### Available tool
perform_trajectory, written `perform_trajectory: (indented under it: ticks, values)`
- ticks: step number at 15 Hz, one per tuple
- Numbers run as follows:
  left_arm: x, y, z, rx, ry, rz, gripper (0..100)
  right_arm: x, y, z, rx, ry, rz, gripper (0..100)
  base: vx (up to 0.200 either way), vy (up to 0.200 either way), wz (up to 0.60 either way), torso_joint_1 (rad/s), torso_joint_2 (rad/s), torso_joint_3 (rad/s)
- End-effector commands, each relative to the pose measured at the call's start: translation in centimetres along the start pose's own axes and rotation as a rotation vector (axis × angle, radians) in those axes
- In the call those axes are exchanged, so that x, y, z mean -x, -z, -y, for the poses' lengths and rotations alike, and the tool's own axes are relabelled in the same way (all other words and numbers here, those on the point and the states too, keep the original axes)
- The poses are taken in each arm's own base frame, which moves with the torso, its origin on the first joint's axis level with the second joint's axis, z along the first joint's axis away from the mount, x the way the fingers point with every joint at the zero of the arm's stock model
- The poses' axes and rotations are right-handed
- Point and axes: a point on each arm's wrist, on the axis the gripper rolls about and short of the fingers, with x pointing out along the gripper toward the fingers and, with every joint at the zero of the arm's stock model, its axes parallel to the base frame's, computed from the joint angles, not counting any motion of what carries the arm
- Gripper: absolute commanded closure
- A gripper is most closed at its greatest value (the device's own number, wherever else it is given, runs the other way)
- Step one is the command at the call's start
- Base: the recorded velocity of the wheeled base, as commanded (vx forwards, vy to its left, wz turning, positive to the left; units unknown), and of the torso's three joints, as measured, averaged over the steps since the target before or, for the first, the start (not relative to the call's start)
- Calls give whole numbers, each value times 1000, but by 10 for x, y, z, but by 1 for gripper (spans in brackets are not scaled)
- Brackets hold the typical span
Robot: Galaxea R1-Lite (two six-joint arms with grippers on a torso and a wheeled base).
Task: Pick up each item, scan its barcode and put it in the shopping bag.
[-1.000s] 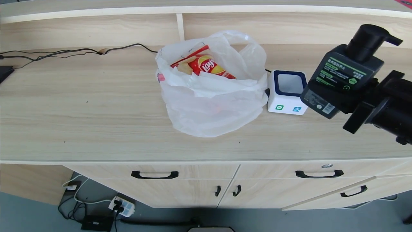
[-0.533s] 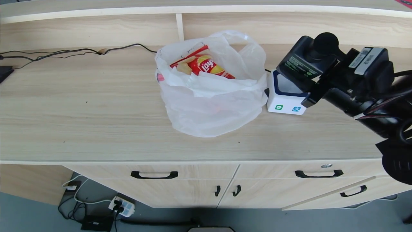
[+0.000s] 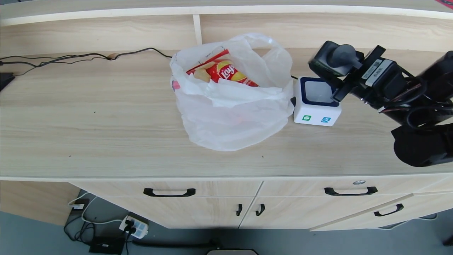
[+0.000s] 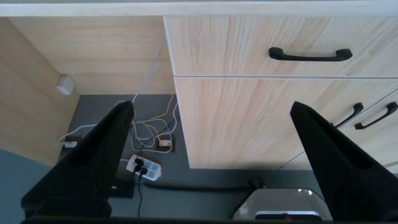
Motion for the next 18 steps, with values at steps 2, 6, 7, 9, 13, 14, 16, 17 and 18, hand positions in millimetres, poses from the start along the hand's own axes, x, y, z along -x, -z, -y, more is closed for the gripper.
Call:
perform_trajectory:
  ticks: [2,6,7,9,13,14,16,17,18]
  values:
    - [0,0,0,7,1,-4,0,4,10,0,9,-5,-18,100,0,0,0,0,0,0]
    - [0,0,0,12,1,-4,0,31,26,0,21,-19,-116,100,0,0,0,0,0,0]
    - [0,0,0,0,-1,-2,0,31,26,-1,19,-21,-118,100,0,0,0,0,0,0]
    - [0,0,0,-14,1,1,0,31,25,-5,7,-31,-118,100,0,0,0,0,0,0]
    - [0,0,0,-11,1,-2,0,36,21,-8,-6,-36,-137,100,0,0,0,0,0,0]
    - [0,0,0,-11,1,-2,0,37,22,-8,-5,-36,-138,100,0,0,0,0,0,0]
    - [0,0,0,-13,1,-2,0,39,23,-6,-16,-21,-158,100,0,0,0,0,0,0]
    - [0,0,0,-13,1,-2,0,38,22,-5,-23,-17,-154,100,0,0,0,0,0,0]
    - [0,0,0,-13,1,-2,0,32,17,-10,-50,-24,-133,100,0,0,0,0,0,0]
